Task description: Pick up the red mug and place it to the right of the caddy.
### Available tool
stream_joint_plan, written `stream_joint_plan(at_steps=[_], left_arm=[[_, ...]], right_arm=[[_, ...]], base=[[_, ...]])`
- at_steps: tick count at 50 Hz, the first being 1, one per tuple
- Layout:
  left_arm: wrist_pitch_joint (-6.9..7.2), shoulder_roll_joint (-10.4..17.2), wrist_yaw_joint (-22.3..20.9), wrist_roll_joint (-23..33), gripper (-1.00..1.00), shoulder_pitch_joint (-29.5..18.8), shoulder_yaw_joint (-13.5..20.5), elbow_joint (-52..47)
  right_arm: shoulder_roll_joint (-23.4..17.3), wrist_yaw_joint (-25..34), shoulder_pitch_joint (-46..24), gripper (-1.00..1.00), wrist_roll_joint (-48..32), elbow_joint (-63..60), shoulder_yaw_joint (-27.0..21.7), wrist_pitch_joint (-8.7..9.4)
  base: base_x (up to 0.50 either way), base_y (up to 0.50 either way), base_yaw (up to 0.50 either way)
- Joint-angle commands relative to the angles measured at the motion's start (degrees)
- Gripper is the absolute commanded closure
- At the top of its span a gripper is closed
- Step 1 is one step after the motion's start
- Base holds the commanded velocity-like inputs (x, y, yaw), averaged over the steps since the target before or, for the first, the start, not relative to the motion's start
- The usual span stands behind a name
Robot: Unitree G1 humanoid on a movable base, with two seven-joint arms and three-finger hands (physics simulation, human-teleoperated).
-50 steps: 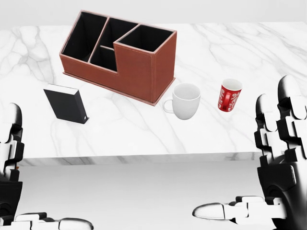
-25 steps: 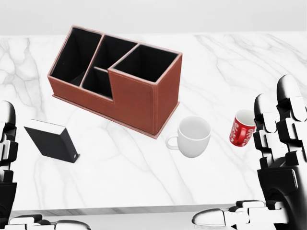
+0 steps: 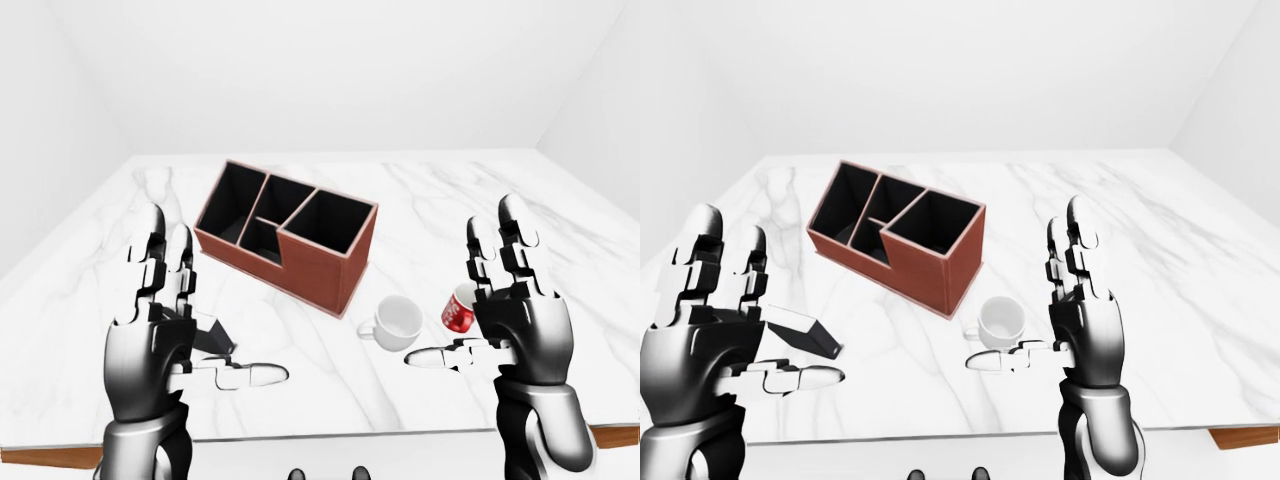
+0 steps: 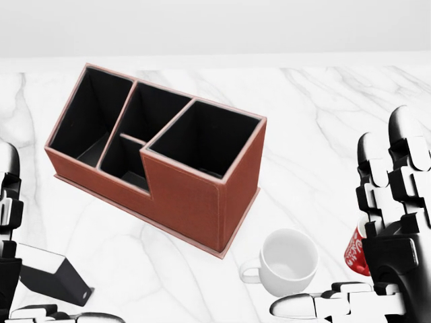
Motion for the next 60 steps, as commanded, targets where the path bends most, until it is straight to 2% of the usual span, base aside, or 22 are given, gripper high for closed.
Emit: stream_joint_plan(at_steps=[1,24,31,57,58,60], left_arm=[[0.0,0.0,-0.2,-0.3,-1.0,0.4,0.3,-1.1],[0.0,-0.2,-0.1,0.4,-1.0,0.5,-0.4,-1.2],[0.0,-0.2,-0.2,-0.1,-1.0,0.6,0.4,-1.7],[0.0,-0.5,-0.4,-0.1,-1.0,0.2,0.8,-1.6],[0.0,-0.3,-0.2,0.3,-1.0,-0.5,0.9,-0.3],[0.0,-0.3,-0.1,0.2,-1.0,-0.5,1.0,-0.4]], right_arm=[[0.1,-0.1,0.0,-1.0,-0.3,0.0,0.3,0.0],[0.0,0.0,0.2,-1.0,-0.3,-0.4,0.2,0.0],[0.0,0.1,0.4,-1.0,-0.6,-0.4,0.4,0.0],[0.2,-0.2,0.5,-1.0,1.4,-1.2,-0.3,0.0],[-11.2,0.0,-12.8,-1.0,13.0,-9.8,-19.9,0.0],[-12.6,1.2,-17.4,-1.0,14.0,-12.5,-23.7,0.0]], base=[[0.5,0.0,0.0],[0.5,0.0,0.0],[0.5,0.0,0.0],[0.01,-0.08,0.0],[0.0,0.0,0.0],[0.0,0.0,0.0]])
